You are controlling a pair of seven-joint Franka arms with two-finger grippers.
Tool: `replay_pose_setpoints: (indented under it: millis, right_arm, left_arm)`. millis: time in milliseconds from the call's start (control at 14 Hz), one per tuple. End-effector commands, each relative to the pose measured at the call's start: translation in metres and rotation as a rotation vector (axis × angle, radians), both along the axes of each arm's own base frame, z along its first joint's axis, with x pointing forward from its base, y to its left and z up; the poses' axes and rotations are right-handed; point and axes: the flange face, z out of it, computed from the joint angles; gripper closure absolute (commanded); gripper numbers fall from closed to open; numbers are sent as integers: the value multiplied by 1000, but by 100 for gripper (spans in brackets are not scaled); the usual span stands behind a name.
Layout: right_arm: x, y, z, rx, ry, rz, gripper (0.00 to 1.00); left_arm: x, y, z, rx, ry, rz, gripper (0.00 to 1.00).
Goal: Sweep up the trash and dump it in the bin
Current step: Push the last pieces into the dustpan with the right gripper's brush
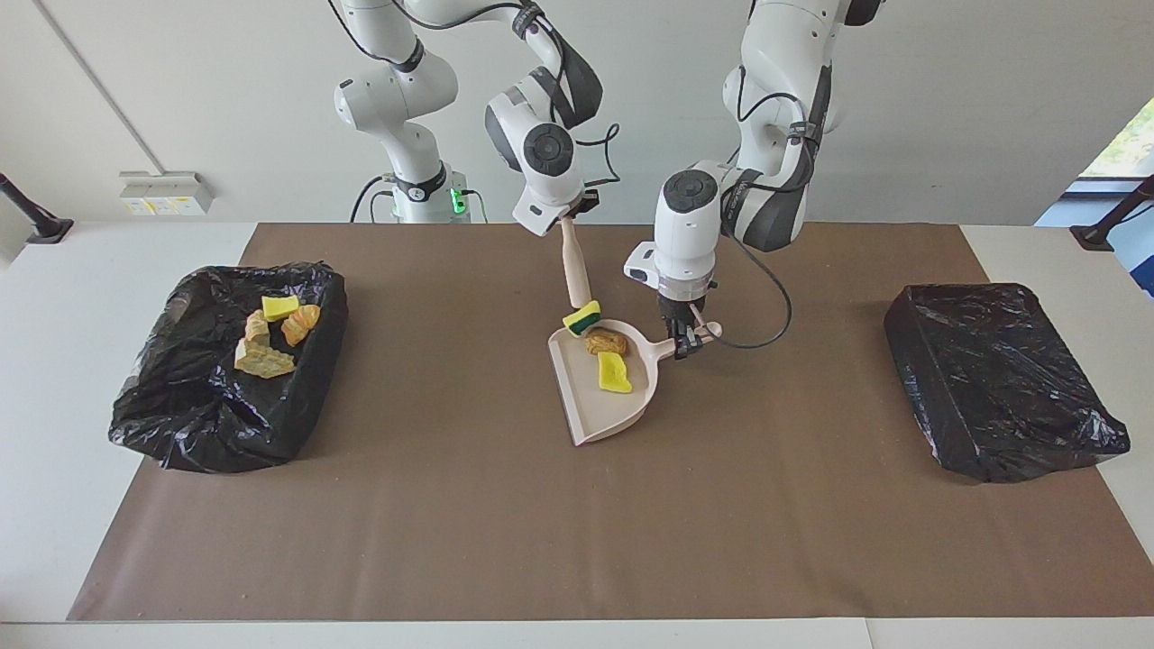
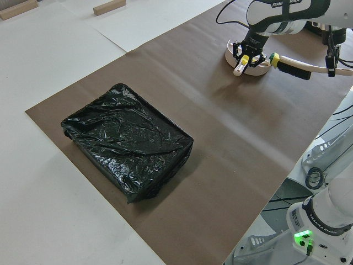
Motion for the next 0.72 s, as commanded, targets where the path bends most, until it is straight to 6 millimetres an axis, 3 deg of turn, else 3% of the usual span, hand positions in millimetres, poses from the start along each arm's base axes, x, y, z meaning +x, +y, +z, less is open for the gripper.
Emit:
replay_pose_setpoints:
  millis: [0, 358, 645]
  right_arm:
    - [28, -12, 4, 71, -21, 52, 100]
    - [64, -17, 35, -91, -21, 330, 100]
    - [92, -37, 29, -118, -103, 549, 100]
  left_arm:
    - [-5, 5, 2, -21, -17, 20, 100]
    - [-5, 6, 2, -22, -18, 37, 100]
    - [-5, 6, 2, -22, -18, 40, 100]
